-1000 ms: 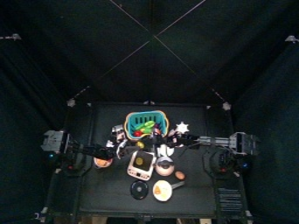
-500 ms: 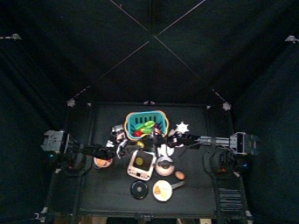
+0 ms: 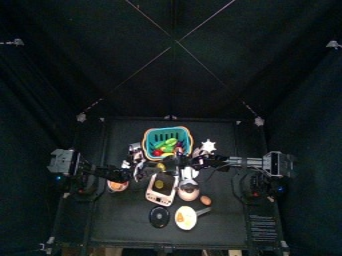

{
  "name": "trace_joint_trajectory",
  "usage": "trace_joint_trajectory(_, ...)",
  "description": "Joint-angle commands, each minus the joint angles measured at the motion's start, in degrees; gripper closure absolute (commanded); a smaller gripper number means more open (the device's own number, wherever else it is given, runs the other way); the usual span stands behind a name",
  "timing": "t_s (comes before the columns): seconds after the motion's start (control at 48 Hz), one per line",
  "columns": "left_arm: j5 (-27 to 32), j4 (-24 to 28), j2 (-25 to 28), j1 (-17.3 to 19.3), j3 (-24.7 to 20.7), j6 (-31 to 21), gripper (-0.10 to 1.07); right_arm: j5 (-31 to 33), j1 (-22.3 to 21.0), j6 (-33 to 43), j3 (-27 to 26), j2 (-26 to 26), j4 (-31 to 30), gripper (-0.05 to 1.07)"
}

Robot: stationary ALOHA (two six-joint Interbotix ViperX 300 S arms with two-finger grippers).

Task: Grab kiwi half

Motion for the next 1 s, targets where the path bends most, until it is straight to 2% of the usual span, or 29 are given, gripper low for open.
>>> trace_joint_trajectory(0.0,0.2,0.2,-0.6,0.1,-0.4,0.2,0.29,-0.3,0.0,-0.1,-0.1,-2.6,0.8,0.04)
trace_joint_trajectory(0.083,1.0,0.2,-0.6,0.1,-0.3,0.2,0.30,-0.3,-0.1,-0.1,0.6,-3.3,0.8,0.00)
trace_joint_trajectory(0.188,2.7,0.2,-0.7,0.2,0.0,0.2,0.30,-0.3,-0.1,0.1,2.3,-4.5,0.7,0.00)
trace_joint_trajectory(0.417,12.8,3.0,-4.5,2.3,1.8,0.4,0.30,0.3,0.5,0.4,8.4,-8.8,1.2,0.00)
trace_joint_trajectory(0.521,20.0,5.9,-7.5,3.4,1.8,0.4,0.30,1.9,0.5,0.4,11.3,-11.3,2.5,0.00)
trace_joint_trajectory(0.812,48.3,19.1,-15.3,6.5,-0.6,0.9,0.30,6.0,1.4,0.3,16.6,-15.2,6.3,0.00)
trace_joint_trajectory(0.979,59.3,25.5,-17.6,7.5,-3.0,0.8,0.30,7.1,2.1,0.3,18.4,-15.9,8.1,0.00)
